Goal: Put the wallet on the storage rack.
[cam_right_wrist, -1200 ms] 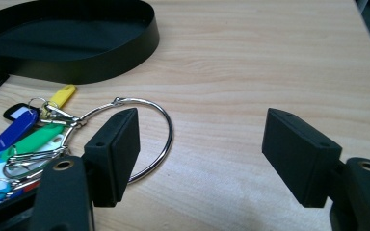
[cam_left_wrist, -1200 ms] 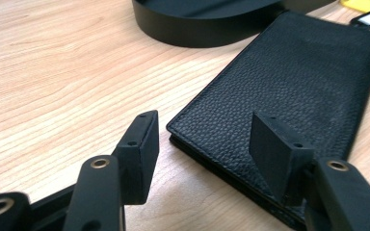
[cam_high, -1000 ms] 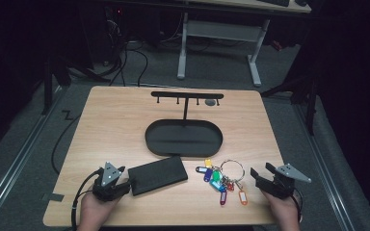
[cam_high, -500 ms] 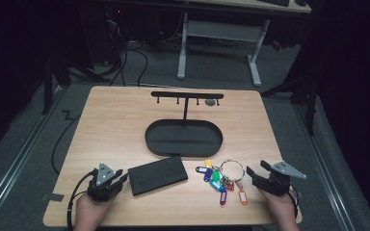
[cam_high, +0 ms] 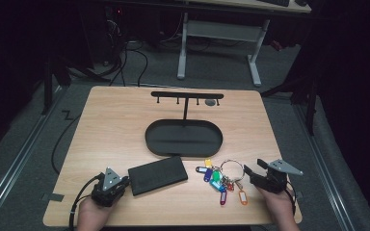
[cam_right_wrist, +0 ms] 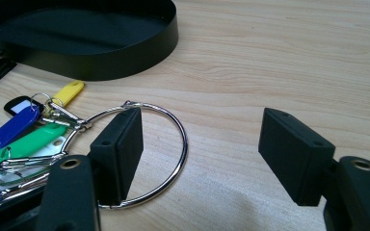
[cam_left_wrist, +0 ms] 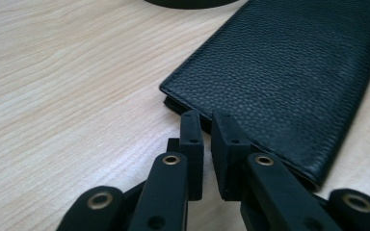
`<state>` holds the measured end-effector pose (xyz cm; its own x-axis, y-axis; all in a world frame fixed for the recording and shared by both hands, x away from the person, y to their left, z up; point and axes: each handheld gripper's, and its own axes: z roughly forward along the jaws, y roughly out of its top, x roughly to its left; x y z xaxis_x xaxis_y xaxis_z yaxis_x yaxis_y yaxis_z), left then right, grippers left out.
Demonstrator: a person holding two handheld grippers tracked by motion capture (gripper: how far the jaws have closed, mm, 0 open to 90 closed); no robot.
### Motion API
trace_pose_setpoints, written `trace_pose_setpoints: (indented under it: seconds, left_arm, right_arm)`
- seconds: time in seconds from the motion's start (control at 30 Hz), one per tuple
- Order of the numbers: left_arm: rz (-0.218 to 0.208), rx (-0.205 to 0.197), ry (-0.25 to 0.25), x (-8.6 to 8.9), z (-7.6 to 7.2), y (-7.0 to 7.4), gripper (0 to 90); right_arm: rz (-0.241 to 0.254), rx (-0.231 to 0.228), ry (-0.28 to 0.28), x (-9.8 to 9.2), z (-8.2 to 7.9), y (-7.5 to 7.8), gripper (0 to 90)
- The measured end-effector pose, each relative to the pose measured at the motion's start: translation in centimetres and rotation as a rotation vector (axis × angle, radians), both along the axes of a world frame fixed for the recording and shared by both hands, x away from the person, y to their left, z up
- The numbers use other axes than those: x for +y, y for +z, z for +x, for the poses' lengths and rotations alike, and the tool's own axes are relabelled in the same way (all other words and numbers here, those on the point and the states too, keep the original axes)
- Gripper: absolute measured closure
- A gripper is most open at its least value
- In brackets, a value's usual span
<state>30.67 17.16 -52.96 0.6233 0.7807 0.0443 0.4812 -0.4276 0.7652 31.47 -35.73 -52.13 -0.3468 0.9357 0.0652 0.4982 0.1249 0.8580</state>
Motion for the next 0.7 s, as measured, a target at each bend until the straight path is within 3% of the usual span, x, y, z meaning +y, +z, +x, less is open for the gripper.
trace_pose_setpoints:
  seconds: [0.1, 0.37, 0.5, 0.7]
  left_arm:
    - [0.001, -0.005, -0.011, -0.1, -0.4, 0.1, 84.4]
    - [-0.002, -0.008, -0.133, -2.7, -2.8, 0.3, 84.1]
    - [0.019, -0.024, -0.203, -4.2, -4.1, 0.5, 80.7]
    - [0.004, -0.048, -0.205, -4.2, -4.7, 1.1, 73.0]
  right_arm:
    - [-0.001, 0.002, 0.0, 0.1, 0.2, 0.0, 32.9]
    - [-0.013, -0.008, 0.013, 1.2, 1.2, 0.1, 34.1]
    - [-0.019, -0.019, 0.026, 1.8, 1.7, 0.0, 34.8]
    - [-0.025, -0.02, 0.04, 2.4, 2.3, 0.1, 34.8]
